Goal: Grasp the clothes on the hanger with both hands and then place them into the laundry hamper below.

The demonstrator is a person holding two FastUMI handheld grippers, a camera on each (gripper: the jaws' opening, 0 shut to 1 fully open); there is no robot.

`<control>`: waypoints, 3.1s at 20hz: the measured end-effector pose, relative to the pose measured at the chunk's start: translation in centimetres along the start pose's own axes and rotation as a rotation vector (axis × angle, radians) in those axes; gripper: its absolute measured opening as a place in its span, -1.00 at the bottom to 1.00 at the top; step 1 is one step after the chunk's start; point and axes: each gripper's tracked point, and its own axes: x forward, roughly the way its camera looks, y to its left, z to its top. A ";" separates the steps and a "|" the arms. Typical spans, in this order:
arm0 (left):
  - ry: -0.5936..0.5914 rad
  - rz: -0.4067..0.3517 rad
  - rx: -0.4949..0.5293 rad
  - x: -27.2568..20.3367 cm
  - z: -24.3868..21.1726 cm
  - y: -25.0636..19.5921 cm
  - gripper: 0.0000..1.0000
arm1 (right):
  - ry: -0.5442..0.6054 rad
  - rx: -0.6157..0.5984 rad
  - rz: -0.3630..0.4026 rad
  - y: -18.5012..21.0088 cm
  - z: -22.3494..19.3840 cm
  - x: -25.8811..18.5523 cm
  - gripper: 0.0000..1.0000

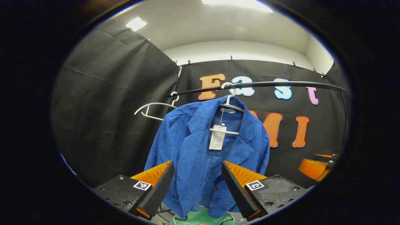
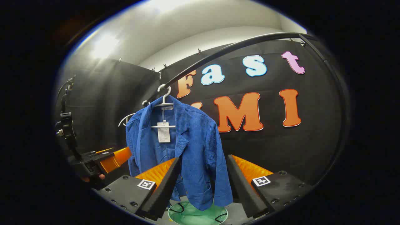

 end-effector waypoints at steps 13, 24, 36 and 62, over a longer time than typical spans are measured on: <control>0.001 0.026 0.035 -1.9 0.1 1.5 0.89 | -0.001 0.019 0.000 -0.1 -0.3 -0.9 0.77; -0.013 0.065 0.062 -1.5 0.5 3.0 0.83 | 0.004 0.032 -0.010 -1.0 -0.6 0.1 0.77; 0.010 0.013 0.055 2.2 -1.3 4.5 0.89 | 0.018 0.021 0.064 4.5 -3.4 12.7 0.95; 0.085 -0.117 0.031 4.4 -3.9 4.7 0.83 | 0.071 0.101 -0.099 2.8 -5.7 20.5 -0.82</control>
